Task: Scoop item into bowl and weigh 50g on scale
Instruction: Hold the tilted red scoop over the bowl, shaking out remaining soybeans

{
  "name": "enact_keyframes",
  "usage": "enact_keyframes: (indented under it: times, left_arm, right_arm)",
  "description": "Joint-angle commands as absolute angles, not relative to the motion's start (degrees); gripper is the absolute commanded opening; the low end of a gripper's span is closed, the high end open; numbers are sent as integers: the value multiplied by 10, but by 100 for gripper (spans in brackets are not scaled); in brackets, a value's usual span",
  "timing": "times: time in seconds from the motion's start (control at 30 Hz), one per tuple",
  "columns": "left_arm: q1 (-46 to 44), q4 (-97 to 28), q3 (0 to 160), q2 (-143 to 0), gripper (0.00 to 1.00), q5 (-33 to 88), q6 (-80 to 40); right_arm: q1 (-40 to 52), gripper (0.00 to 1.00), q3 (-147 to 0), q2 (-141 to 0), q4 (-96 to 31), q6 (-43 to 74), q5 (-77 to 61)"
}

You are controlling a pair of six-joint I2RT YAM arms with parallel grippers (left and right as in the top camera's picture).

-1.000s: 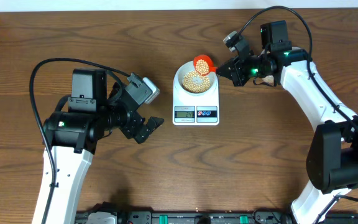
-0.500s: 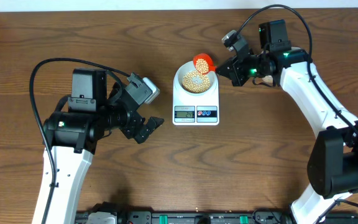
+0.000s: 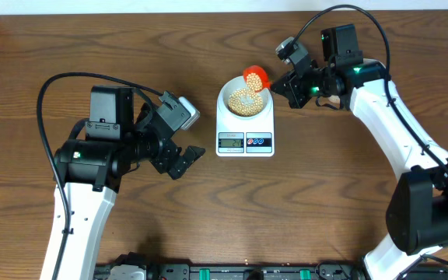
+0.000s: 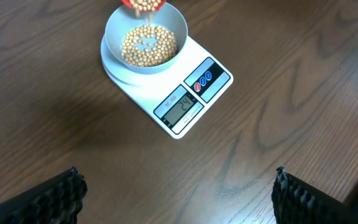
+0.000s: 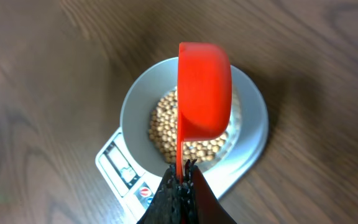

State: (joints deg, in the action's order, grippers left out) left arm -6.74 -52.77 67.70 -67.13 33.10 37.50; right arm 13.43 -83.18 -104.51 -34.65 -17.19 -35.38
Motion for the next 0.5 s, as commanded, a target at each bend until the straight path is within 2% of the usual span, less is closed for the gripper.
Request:
enact_keyframes:
  times: [0.0,0.47]
  left_arm:
    - [-64,-531,695,-672,98,341,372]
    - [-64,-531,695,-672,98,341,373]
  right_arm:
    - [144,1,-832,-1029,-349,-185,-312]
    - [152,1,-832,-1015,-354,-185,-336]
